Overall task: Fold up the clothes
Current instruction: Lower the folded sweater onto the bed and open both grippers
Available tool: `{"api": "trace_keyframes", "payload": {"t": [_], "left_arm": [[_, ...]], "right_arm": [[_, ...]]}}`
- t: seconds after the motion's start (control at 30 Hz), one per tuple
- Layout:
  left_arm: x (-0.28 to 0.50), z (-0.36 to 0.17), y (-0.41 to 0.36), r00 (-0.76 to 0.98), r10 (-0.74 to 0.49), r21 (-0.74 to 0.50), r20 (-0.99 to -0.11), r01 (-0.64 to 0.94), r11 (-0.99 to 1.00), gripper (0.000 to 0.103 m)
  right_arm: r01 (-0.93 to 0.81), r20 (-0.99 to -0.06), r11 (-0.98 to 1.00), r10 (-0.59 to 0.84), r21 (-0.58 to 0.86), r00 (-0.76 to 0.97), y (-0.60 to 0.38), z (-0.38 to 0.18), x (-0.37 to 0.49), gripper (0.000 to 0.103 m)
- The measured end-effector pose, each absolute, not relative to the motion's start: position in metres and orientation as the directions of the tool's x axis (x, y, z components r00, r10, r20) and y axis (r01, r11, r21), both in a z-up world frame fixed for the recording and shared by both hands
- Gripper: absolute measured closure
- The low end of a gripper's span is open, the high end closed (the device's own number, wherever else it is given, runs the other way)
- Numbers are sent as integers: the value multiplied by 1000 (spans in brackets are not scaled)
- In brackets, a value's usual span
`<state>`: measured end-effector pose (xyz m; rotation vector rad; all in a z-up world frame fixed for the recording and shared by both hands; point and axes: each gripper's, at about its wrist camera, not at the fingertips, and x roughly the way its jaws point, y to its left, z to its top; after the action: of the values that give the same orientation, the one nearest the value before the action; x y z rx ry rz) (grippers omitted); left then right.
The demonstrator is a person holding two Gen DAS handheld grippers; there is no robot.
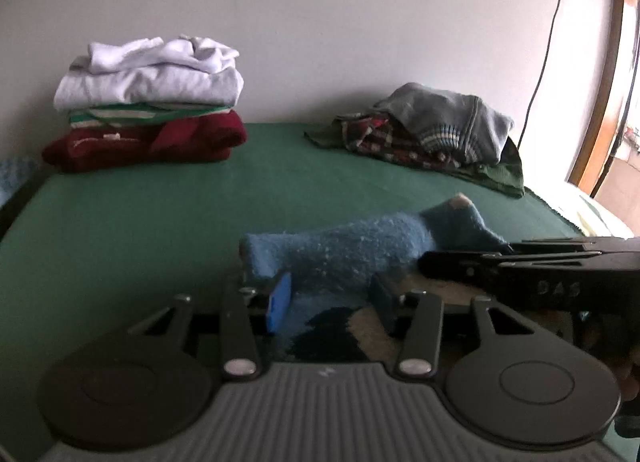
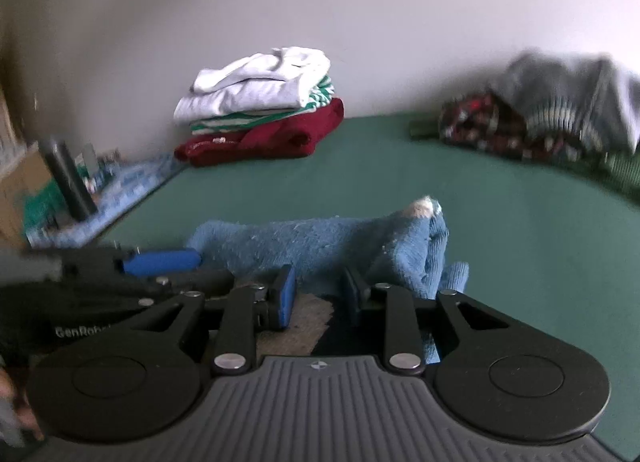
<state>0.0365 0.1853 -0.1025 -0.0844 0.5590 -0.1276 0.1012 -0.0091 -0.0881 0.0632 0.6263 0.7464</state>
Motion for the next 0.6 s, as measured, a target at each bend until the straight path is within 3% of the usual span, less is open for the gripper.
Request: {"api": "trace_keyframes", "payload": {"t": [0.1,0.17,0.27,0.43,0.6], "left_arm": [[34,-87,182,833,-139,-62,-535,125,990,51],[30,-73,187,854,-151,-86,-498,125,989,51],[31,-60,192,870,-165,-130,-465,118,984,39],[68,-91,193,802,-156,-170,-577,68,983,39],[67,-105,195,827,-150,-156,-541,77,985,33]], "right_arm": [[-615,-502,741,653,271,567,-14,-80,98,77],[-580,-474,755,649,306,595,-22,-65,94,77],[-522,-387,778,628,350,675,-35,-49,95,76],[-496,-498,818,573,292,651,-20,-70,119,79],[-400,-530,823,566,403,632,-30,-93,131,96]]}}
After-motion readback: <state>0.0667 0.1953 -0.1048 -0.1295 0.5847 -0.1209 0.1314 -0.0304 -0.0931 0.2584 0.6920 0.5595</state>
